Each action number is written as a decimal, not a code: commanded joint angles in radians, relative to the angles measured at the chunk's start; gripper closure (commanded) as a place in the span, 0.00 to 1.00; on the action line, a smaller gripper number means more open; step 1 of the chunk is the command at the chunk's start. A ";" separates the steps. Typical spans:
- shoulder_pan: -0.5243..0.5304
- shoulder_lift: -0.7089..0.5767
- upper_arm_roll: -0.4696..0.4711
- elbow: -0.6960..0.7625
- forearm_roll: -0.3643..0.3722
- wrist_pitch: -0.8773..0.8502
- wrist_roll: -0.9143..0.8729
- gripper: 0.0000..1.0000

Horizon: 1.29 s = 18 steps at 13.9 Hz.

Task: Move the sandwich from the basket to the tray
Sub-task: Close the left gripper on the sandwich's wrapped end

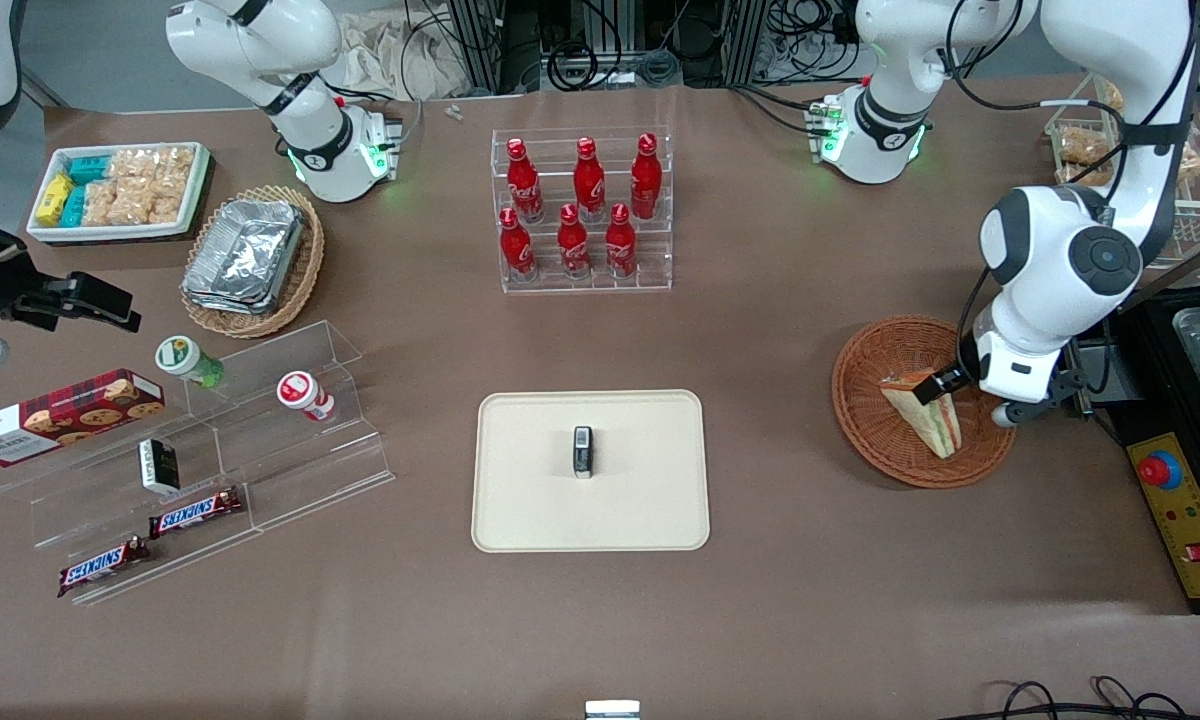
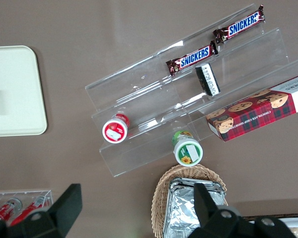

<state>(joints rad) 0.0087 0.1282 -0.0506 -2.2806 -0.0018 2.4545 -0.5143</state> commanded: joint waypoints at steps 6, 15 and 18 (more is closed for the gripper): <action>-0.001 0.028 0.021 -0.125 0.025 0.190 -0.030 0.00; -0.013 0.120 0.023 -0.119 0.023 0.305 -0.096 0.07; -0.021 0.134 0.021 -0.097 0.023 0.308 -0.128 0.45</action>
<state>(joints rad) -0.0026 0.2465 -0.0304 -2.3804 -0.0019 2.7170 -0.5751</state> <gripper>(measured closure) 0.097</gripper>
